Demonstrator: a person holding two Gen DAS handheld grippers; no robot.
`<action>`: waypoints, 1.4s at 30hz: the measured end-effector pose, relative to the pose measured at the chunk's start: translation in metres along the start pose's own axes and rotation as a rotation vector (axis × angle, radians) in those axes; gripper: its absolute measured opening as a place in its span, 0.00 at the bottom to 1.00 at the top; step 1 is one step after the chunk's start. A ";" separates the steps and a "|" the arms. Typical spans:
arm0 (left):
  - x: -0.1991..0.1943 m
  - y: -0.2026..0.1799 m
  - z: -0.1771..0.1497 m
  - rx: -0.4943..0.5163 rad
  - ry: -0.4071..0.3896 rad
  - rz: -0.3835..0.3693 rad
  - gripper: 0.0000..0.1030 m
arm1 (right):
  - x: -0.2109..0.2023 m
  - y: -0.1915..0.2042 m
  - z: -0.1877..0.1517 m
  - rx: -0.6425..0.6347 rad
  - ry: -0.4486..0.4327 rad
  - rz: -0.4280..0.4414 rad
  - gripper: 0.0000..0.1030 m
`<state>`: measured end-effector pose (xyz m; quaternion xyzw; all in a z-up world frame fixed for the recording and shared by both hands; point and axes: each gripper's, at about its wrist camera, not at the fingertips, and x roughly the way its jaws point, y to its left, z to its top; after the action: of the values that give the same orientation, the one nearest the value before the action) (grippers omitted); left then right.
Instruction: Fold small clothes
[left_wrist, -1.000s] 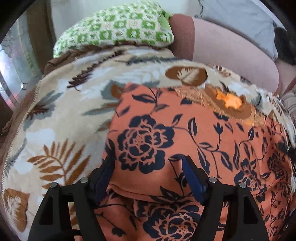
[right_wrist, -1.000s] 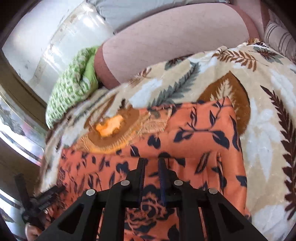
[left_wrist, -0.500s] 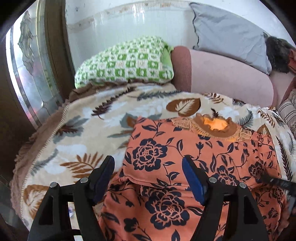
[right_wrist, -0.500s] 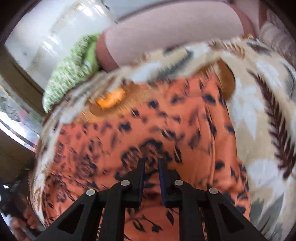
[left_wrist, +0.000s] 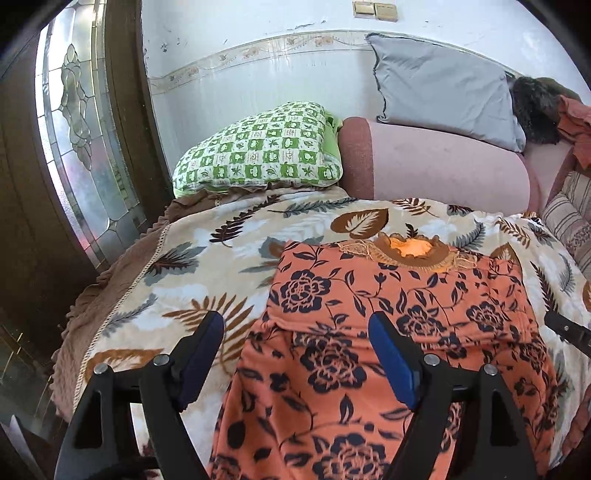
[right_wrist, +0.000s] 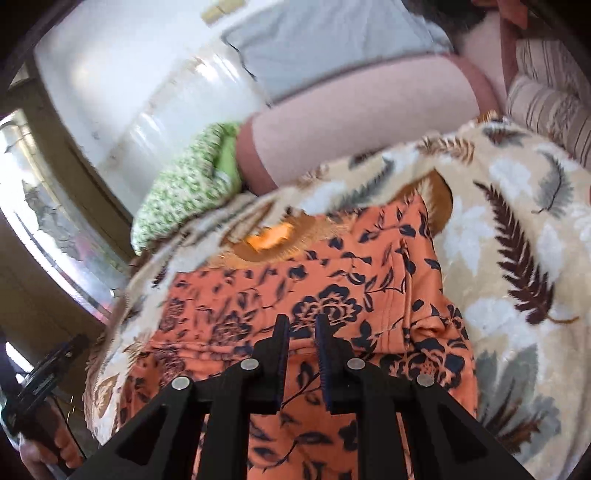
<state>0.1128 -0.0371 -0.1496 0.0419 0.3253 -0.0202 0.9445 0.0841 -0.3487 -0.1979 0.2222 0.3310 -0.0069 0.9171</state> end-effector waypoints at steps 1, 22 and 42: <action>-0.008 0.001 -0.002 0.003 -0.005 0.003 0.79 | -0.007 0.003 -0.004 -0.006 -0.012 0.014 0.18; -0.057 0.037 -0.030 0.036 0.009 0.080 0.83 | -0.106 -0.020 -0.069 0.051 -0.008 0.053 0.80; -0.011 0.146 -0.159 -0.133 0.401 -0.247 0.82 | -0.088 -0.050 -0.101 0.157 0.169 0.085 0.80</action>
<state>0.0160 0.1235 -0.2580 -0.0571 0.5097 -0.1053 0.8520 -0.0534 -0.3638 -0.2329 0.3071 0.3957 0.0249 0.8651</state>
